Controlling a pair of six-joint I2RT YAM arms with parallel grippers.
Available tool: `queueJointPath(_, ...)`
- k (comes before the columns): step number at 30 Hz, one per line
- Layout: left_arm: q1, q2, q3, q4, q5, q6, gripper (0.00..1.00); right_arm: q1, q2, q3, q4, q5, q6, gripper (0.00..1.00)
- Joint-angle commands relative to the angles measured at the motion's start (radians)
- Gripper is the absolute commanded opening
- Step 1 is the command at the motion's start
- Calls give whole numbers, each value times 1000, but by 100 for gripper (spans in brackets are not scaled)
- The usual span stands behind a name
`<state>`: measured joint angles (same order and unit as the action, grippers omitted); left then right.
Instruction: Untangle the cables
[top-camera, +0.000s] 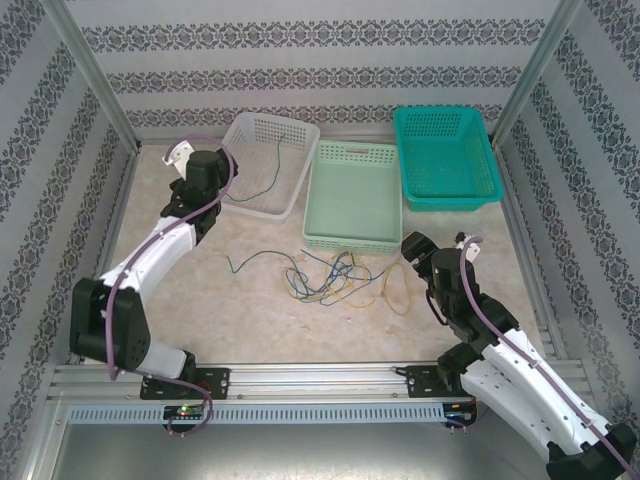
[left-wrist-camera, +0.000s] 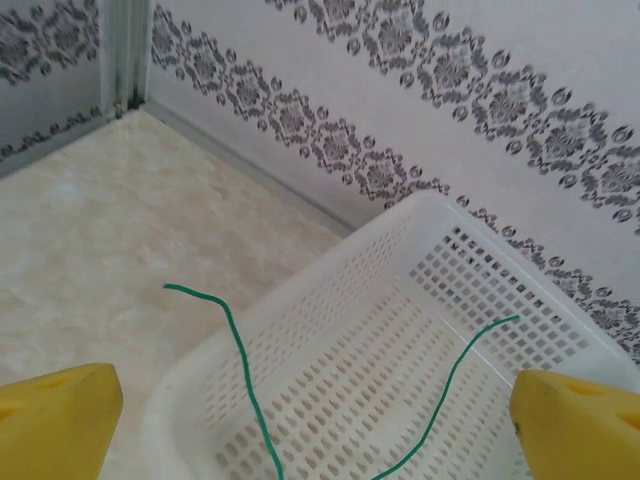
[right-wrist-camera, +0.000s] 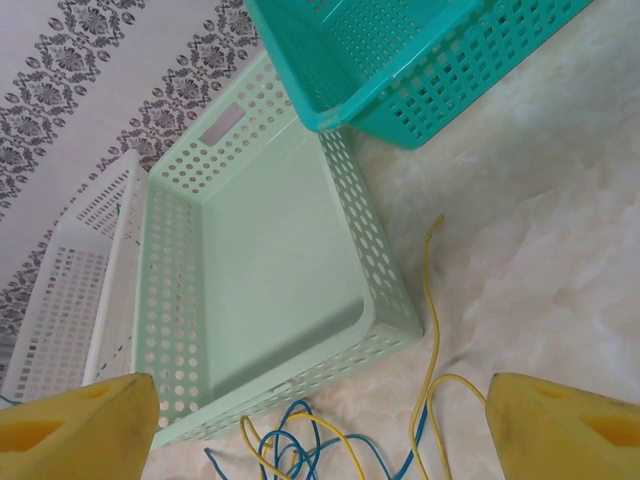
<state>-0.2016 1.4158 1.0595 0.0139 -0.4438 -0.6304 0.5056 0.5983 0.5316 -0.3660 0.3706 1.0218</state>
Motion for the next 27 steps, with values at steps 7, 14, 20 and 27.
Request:
queueJointPath(7, 150, 27, 11, -157, 110, 28, 99, -6, 99, 74, -6, -64, -78, 84)
queueJointPath(14, 212, 181, 160, -238, 392, 84, 74, -6, 133, 80, 11, -72, -86, 84)
queueJointPath(20, 210, 189, 113, -199, 461, 58, 62, -4, 189, 117, 5, -133, -165, 83)
queueJointPath(27, 148, 38, -78, -218, 427, 63, 68, 48, 372, 204, 20, -183, -247, 82)
